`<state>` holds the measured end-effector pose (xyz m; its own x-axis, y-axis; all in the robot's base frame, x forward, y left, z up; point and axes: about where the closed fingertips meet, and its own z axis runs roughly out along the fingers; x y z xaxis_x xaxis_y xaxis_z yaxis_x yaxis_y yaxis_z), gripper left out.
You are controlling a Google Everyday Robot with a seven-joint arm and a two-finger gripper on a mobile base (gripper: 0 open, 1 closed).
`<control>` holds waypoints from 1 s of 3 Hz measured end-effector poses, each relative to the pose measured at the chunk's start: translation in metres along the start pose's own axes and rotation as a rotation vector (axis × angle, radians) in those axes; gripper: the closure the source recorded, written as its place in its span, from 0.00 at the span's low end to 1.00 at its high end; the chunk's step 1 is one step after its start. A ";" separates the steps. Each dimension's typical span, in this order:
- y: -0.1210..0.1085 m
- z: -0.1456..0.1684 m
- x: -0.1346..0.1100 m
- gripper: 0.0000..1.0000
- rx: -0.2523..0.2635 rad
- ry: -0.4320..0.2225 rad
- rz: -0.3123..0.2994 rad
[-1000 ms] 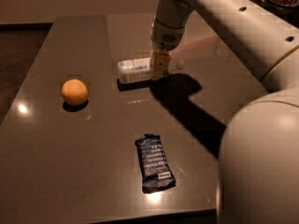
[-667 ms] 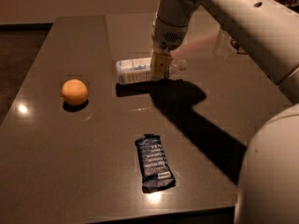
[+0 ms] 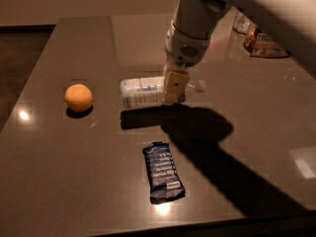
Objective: Move blue plastic bottle near rxbar blueberry
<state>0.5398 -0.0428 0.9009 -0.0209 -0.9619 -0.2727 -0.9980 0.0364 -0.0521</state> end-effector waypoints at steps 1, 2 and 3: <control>0.033 0.000 0.004 1.00 -0.019 0.001 0.027; 0.056 0.005 0.009 0.85 -0.012 0.006 0.037; 0.069 0.015 0.019 0.62 -0.010 0.026 0.049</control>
Offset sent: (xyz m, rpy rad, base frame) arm -0.0868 -0.0102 -0.0245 -0.0156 0.0233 -0.0471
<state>0.4713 -0.0549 0.8777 -0.0716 -0.9657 -0.2496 -0.9962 0.0815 -0.0298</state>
